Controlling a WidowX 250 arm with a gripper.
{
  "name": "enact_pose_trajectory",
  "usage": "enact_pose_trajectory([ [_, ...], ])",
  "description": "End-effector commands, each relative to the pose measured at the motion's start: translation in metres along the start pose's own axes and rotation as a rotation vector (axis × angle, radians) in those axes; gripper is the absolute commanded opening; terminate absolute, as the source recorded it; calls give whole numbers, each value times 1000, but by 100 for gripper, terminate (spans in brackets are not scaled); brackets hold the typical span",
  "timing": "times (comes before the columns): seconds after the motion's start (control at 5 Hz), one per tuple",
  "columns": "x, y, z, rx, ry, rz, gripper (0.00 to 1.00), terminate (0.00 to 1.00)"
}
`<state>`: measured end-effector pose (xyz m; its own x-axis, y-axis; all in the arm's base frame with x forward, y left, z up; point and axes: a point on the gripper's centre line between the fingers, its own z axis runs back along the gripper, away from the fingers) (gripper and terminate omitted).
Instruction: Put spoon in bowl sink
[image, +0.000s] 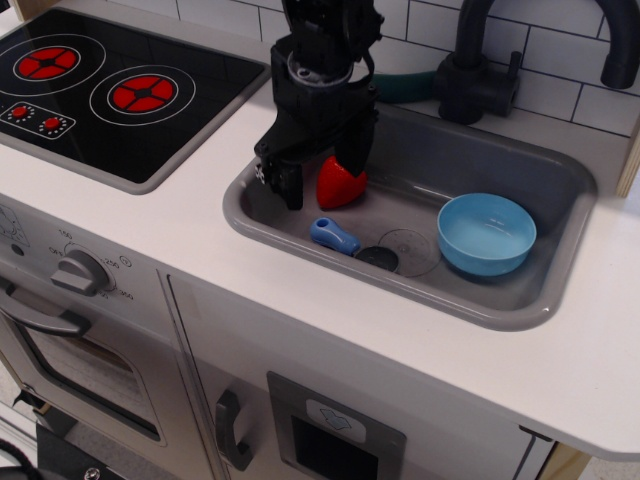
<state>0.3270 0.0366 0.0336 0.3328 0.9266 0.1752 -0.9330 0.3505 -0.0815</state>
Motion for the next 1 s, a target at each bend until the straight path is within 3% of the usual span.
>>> enact_pose_trajectory([
  [0.0,-9,7,-15,83,0,161,100,0],
  [0.4,-12,10,-26,31,-9,226,100,0],
  [0.8,-14,4,-41,84,15,233,100,0],
])
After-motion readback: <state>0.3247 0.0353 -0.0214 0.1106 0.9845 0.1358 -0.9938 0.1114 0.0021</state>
